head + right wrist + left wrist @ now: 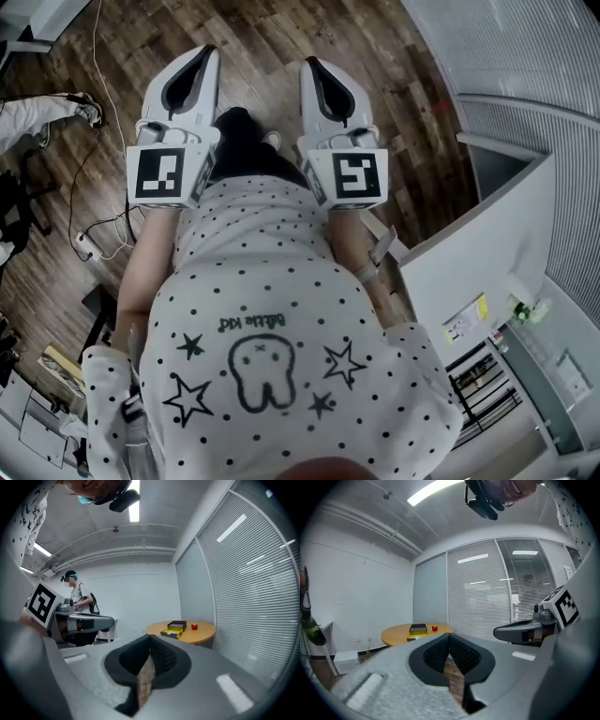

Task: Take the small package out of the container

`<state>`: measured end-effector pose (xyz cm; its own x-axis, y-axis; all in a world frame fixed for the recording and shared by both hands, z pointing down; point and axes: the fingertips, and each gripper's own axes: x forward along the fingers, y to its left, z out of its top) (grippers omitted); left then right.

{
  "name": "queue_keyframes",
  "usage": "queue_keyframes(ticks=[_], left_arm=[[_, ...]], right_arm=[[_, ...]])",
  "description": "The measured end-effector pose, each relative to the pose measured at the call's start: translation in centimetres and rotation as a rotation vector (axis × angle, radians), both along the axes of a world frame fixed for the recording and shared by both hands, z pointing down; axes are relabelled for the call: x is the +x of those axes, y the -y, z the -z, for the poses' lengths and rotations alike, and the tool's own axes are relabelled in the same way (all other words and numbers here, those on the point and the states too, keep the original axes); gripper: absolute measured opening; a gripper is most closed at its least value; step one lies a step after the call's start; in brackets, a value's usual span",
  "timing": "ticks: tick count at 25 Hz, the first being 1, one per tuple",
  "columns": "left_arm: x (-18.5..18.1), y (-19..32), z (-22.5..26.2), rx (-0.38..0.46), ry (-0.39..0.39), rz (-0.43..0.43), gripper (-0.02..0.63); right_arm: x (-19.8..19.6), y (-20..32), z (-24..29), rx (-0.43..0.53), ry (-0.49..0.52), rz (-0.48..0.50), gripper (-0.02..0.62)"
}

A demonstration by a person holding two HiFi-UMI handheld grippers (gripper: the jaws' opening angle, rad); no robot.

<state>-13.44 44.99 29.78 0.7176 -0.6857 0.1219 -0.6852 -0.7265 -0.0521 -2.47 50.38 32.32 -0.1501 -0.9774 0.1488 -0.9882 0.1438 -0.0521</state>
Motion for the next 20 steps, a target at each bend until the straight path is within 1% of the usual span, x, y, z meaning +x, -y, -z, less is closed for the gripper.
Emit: queue_keyframes(ticks=[6, 9, 12, 14, 17, 20], left_arm=[[1.6, 1.9, -0.1, -0.039, 0.003, -0.015, 0.003], [2.9, 3.7, -1.0, -0.046, -0.015, -0.037, 0.003], [3.8, 6.1, -1.3, -0.058, -0.007, -0.054, 0.003], [4.2, 8.1, -1.2, -0.058, 0.007, -0.071, 0.003], [4.3, 11.7, -0.6, -0.032, 0.031, -0.102, 0.003], [4.3, 15.6, 0.5, -0.016, 0.041, -0.126, 0.003]], right_arm=[[1.6, 1.3, -1.1, -0.022, 0.026, -0.031, 0.005], [2.6, 3.0, -1.4, -0.027, 0.032, -0.052, 0.005], [3.4, 5.0, -1.4, -0.039, 0.038, -0.06, 0.005], [3.7, 6.8, -1.3, -0.045, 0.04, -0.066, 0.005], [4.0, 10.8, -0.7, -0.042, 0.041, -0.084, 0.005], [4.1, 14.9, 0.7, -0.023, 0.031, -0.105, 0.005]])
